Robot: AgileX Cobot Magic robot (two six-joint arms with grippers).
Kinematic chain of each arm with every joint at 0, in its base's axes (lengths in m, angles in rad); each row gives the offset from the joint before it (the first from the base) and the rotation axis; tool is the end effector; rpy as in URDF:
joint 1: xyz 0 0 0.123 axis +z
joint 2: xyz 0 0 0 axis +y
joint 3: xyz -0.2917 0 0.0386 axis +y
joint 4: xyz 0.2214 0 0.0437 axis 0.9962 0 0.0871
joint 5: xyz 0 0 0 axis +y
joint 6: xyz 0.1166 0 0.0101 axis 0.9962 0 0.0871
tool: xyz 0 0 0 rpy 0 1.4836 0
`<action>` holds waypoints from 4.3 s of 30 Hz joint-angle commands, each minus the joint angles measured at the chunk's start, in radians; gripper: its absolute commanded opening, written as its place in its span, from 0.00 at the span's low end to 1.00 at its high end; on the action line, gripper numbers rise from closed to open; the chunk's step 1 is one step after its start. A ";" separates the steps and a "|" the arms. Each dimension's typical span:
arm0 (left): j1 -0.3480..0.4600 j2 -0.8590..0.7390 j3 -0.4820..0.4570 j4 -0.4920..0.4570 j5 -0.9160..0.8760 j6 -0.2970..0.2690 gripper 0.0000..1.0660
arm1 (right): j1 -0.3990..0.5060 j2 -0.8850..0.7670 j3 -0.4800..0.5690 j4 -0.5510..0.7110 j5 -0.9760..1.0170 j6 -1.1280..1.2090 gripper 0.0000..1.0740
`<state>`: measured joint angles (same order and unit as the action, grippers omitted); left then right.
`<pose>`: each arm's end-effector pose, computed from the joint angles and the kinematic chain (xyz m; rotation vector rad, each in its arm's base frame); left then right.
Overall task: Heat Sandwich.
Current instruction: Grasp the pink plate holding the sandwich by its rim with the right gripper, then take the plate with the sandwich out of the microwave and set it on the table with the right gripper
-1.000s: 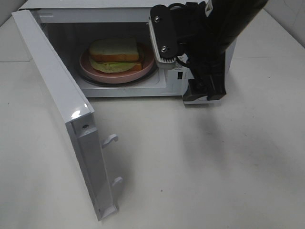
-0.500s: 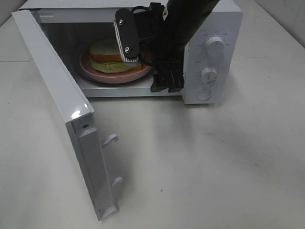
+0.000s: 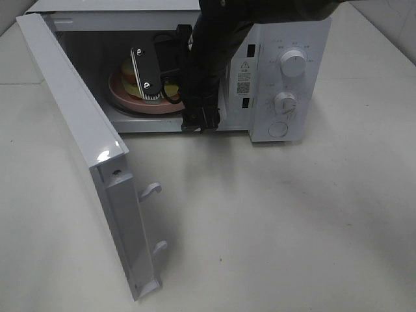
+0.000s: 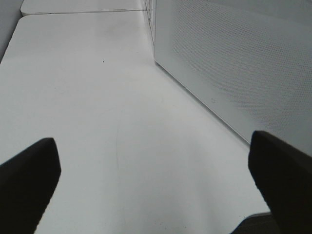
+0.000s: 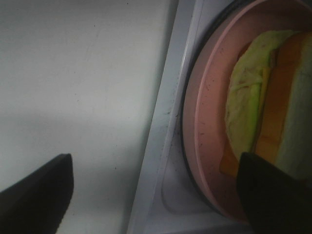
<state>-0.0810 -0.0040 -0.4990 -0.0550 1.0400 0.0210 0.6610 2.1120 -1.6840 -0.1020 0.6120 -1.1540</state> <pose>-0.0141 -0.0044 0.2546 0.1050 2.0182 -0.1036 0.3758 0.2836 0.2059 -2.0562 1.5020 -0.3036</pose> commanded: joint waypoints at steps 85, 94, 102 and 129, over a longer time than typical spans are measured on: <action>0.004 -0.023 0.003 0.000 -0.003 -0.005 0.97 | -0.031 0.119 -0.142 -0.012 -0.015 -0.253 0.00; 0.004 -0.023 0.003 0.000 -0.003 -0.005 0.97 | -0.031 0.000 0.024 0.037 -0.051 -0.404 0.00; 0.004 -0.023 0.003 0.000 -0.003 -0.005 0.97 | -0.031 -0.143 0.220 0.037 -0.086 -0.444 0.00; 0.004 -0.023 0.003 0.000 -0.003 -0.005 0.97 | -0.008 -0.579 0.709 0.087 -0.101 -0.451 0.00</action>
<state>-0.0810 -0.0040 -0.4990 -0.0550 1.0400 0.0210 0.6510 1.5670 -0.9910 -0.0190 0.5360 -1.6150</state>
